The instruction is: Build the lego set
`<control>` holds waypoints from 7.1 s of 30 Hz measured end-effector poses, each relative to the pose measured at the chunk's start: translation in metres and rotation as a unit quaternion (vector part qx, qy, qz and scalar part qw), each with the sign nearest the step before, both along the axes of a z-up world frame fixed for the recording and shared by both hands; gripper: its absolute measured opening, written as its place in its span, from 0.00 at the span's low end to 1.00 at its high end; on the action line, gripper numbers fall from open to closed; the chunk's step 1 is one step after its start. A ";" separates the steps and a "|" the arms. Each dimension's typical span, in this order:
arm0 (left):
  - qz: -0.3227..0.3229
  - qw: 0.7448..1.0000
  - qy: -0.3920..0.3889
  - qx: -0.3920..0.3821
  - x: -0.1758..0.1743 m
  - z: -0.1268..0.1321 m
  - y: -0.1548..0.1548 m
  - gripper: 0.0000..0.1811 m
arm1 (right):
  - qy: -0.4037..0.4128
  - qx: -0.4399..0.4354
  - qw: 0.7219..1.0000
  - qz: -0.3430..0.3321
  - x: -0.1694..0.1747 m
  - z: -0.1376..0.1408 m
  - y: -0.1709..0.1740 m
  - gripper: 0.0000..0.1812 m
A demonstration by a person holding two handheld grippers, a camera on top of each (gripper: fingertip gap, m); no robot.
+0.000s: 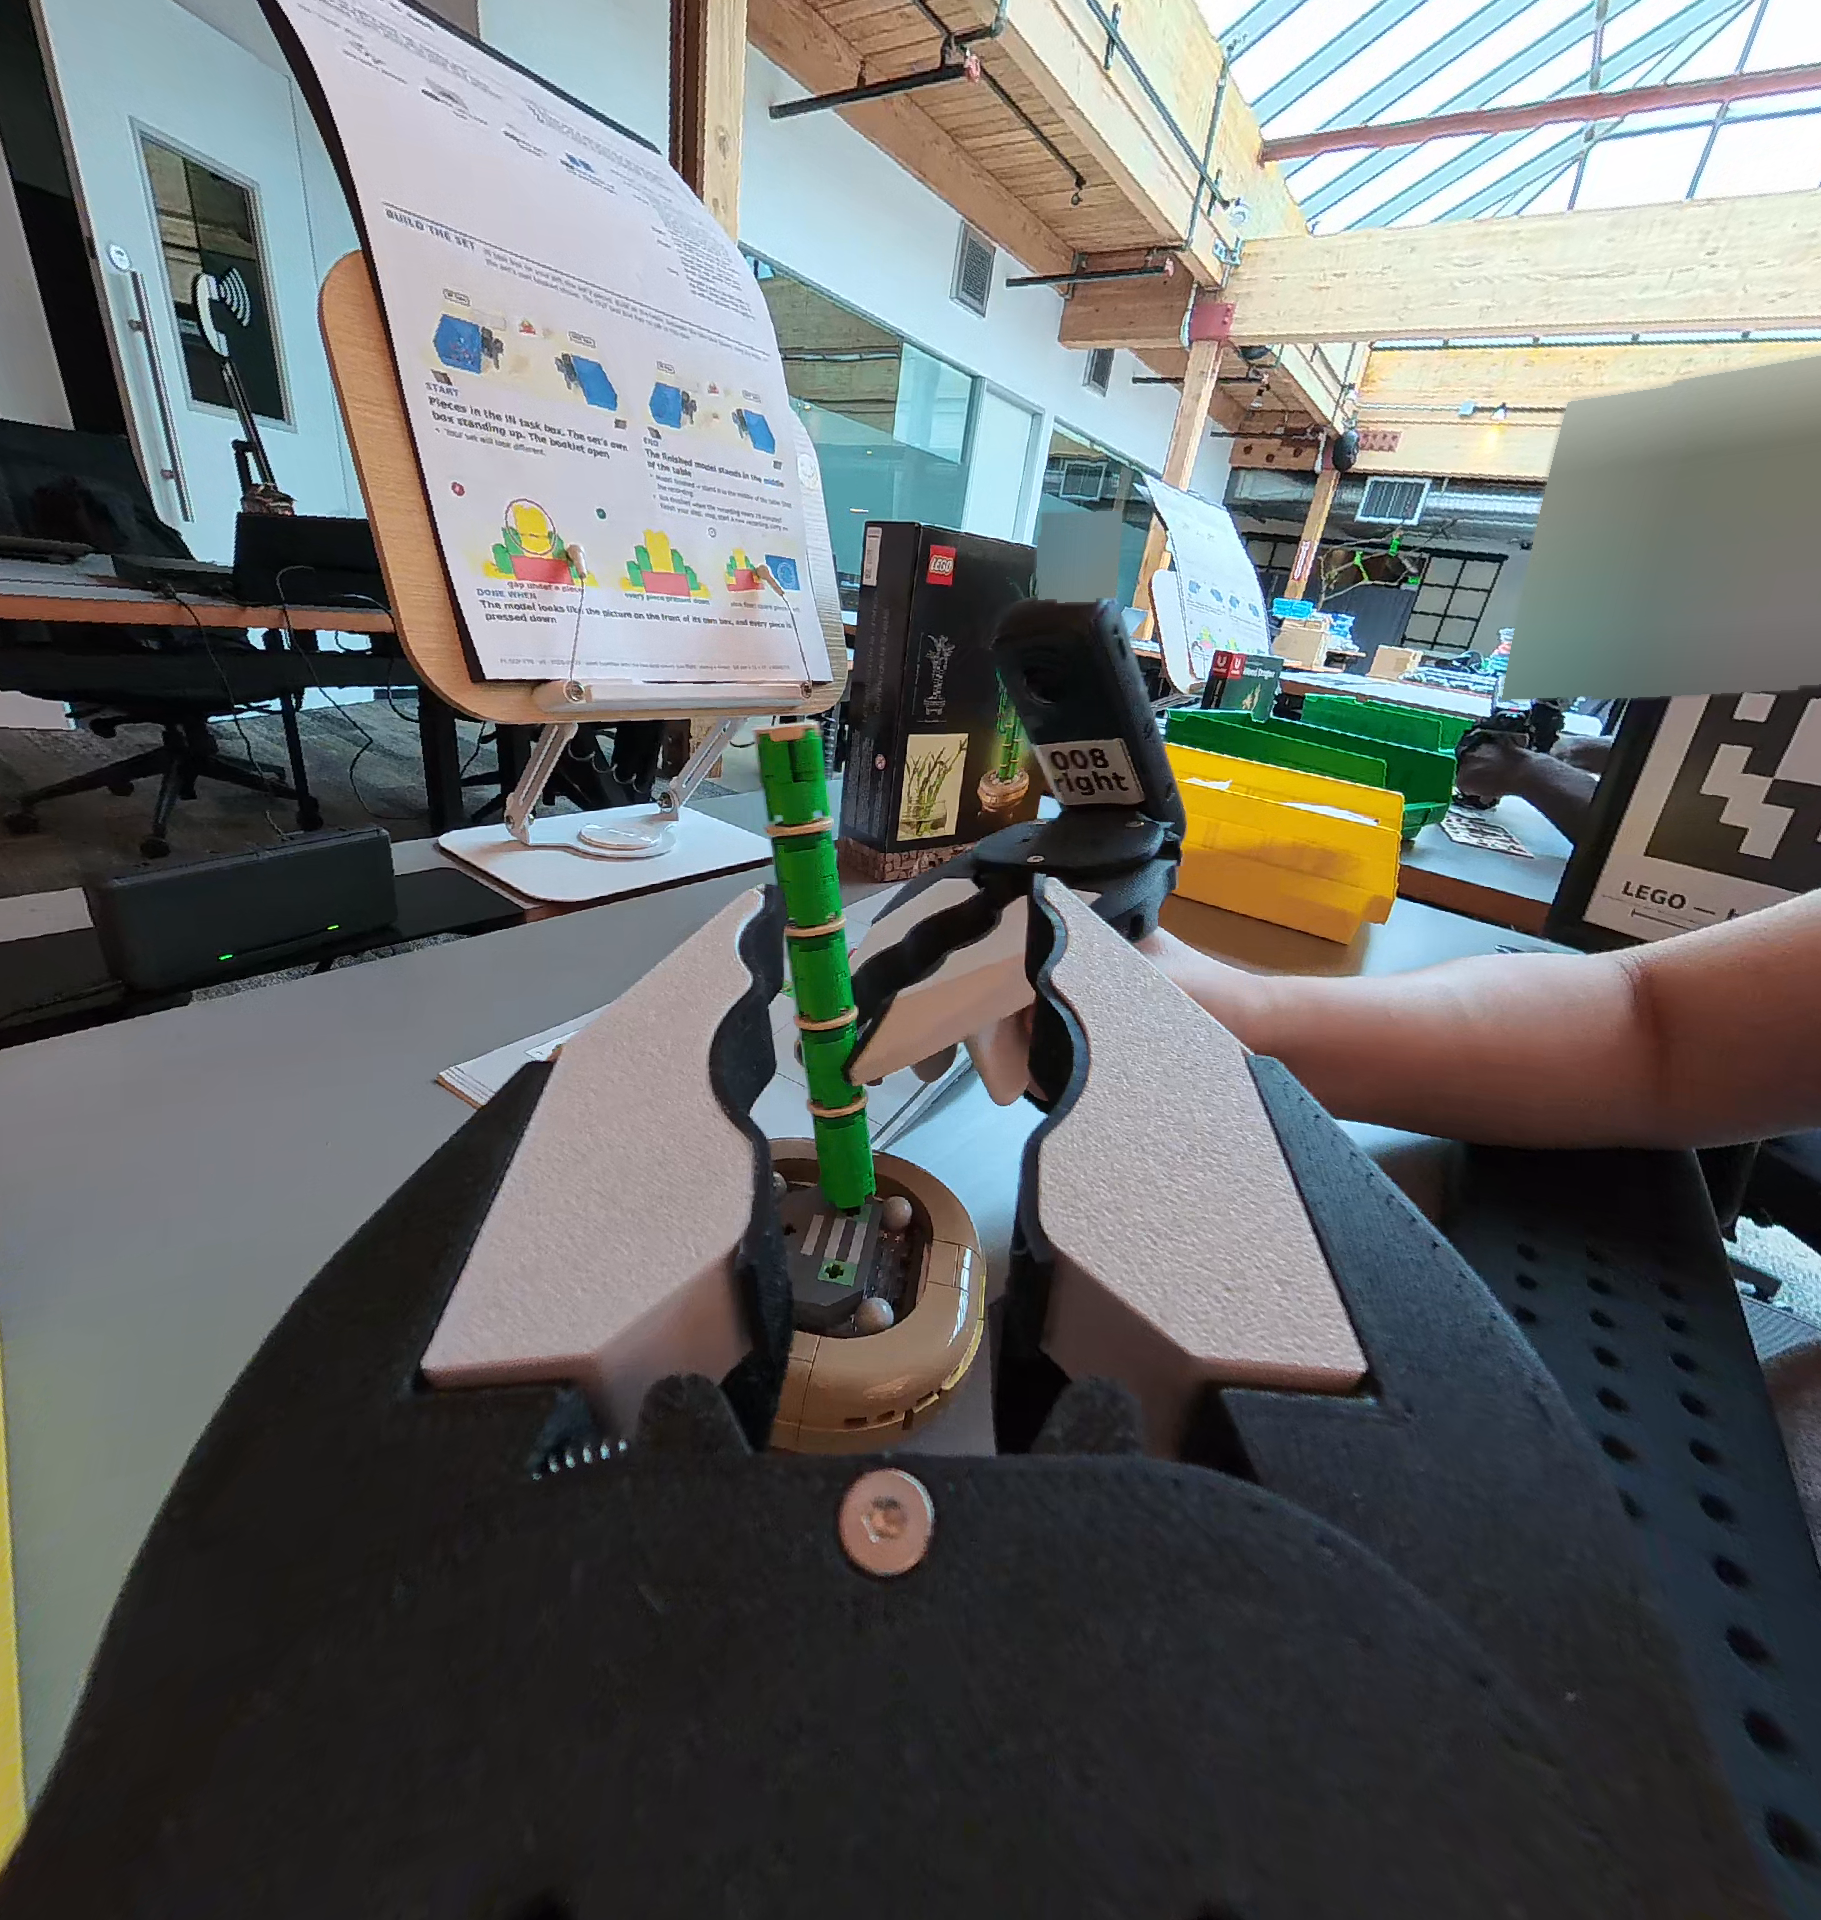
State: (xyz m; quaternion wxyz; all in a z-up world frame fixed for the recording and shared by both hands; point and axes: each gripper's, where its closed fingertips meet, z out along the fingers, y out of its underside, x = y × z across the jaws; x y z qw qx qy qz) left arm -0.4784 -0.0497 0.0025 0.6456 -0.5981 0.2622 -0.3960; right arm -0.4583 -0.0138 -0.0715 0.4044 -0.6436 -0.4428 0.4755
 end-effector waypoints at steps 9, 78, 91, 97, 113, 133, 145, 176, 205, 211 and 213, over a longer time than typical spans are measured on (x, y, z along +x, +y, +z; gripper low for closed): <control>0.003 1.000 -0.001 0.003 -0.001 0.001 -0.001 0.25 | -0.006 0.080 0.997 -0.014 0.001 0.001 -0.009 0.08; -0.035 0.996 0.080 -0.010 0.051 -0.027 0.030 0.08 | -0.128 0.066 0.986 -0.079 -0.001 -0.021 -0.010 0.09; -0.037 0.996 0.085 -0.004 0.050 -0.029 0.028 0.08 | -0.128 0.063 0.988 -0.066 -0.002 -0.022 -0.011 0.09; -0.033 0.997 0.074 -0.008 0.048 -0.028 0.028 0.08 | -0.099 0.042 0.993 -0.045 -0.003 -0.020 -0.016 0.14; 0.014 0.994 0.110 -0.020 0.020 -0.035 0.019 0.26 | 0.029 0.071 0.997 0.003 0.016 0.051 -0.016 0.28; -0.017 0.970 0.234 -0.069 0.042 -0.091 0.026 0.09 | 0.001 0.095 0.995 0.025 -0.004 0.045 -0.014 0.09; -0.022 0.967 0.245 -0.068 0.042 -0.094 0.026 0.09 | -0.001 0.115 0.993 0.035 -0.004 0.043 -0.015 0.09; -0.021 0.976 0.199 -0.083 0.045 -0.087 0.027 0.09 | 0.098 0.083 0.991 0.037 -0.001 0.070 -0.016 0.14; -0.018 0.975 0.209 -0.068 0.045 -0.088 0.028 0.09 | 0.093 0.089 0.991 0.031 -0.001 0.065 -0.015 0.09; -0.018 0.977 0.202 -0.071 0.046 -0.087 0.026 0.09 | 0.104 0.060 0.992 0.046 -0.001 0.068 -0.017 0.09; -0.016 0.978 0.196 -0.061 0.045 -0.082 0.025 0.17 | 0.137 0.045 0.988 0.054 0.002 0.080 -0.019 0.24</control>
